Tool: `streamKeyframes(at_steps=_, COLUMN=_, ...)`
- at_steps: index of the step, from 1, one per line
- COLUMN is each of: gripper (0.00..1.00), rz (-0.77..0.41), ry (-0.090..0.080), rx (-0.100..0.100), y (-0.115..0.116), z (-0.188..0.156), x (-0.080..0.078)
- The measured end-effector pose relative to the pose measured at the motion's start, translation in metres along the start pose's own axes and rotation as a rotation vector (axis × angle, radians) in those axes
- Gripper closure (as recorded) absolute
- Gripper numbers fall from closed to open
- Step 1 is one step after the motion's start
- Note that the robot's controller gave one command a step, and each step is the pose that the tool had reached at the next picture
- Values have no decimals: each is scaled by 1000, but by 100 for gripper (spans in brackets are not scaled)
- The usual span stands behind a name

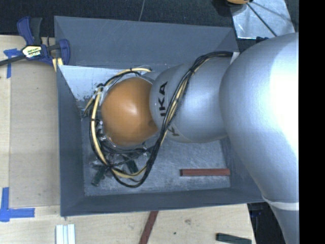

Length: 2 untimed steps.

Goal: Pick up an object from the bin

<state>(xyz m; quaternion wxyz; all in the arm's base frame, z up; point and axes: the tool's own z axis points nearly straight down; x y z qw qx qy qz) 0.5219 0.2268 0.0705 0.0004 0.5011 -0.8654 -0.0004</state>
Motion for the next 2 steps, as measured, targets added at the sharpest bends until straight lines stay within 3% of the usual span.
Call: streamKeyframes(at_steps=2, gripper=100, rz=0, ry=1, rx=-2, y=1, z=-4, x=1)
